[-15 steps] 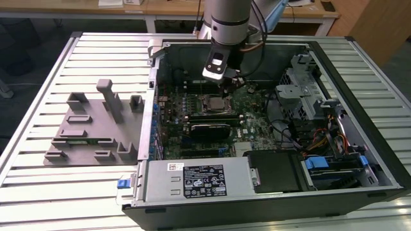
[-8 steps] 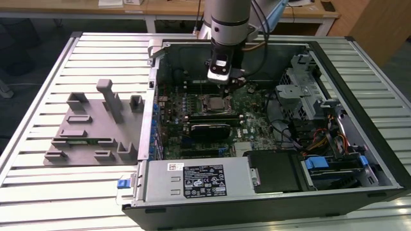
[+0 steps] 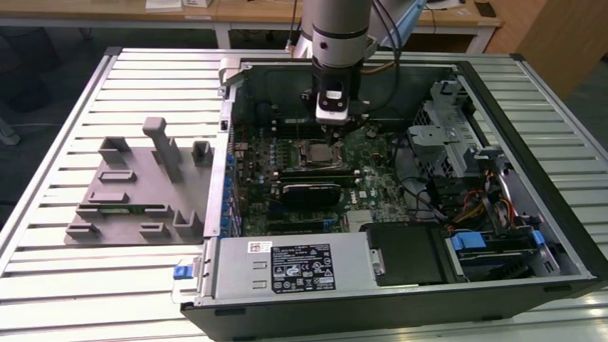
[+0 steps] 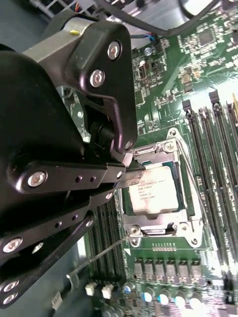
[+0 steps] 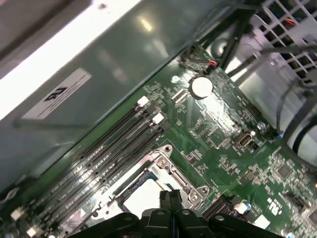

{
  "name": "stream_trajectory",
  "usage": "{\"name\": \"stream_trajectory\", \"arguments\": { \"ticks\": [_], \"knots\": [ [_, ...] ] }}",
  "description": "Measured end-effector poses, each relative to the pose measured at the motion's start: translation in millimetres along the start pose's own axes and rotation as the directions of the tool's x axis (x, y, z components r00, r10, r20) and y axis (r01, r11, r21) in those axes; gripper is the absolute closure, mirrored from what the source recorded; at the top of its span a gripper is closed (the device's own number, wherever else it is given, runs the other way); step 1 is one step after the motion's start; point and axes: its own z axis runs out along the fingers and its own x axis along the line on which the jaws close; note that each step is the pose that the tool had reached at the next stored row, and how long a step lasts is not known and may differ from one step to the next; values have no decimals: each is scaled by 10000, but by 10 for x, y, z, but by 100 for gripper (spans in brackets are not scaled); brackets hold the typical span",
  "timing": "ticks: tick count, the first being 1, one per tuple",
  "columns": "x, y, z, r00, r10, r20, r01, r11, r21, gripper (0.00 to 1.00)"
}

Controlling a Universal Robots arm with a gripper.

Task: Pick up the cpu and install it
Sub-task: 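Close the cpu cover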

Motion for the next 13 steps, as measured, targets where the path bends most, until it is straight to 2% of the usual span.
{"name": "stream_trajectory", "arguments": {
  "ticks": [4,7,10,13],
  "knots": [
    [0,0,5,9977,-681,11,681,9977,3,89],
    [1,0,8,9927,-1204,15,1204,9927,1,89],
    [1,0,11,9852,-1715,22,1715,9852,0,89],
    [1,-1,13,9751,-2218,34,2218,9751,3,89]
  ]
}}
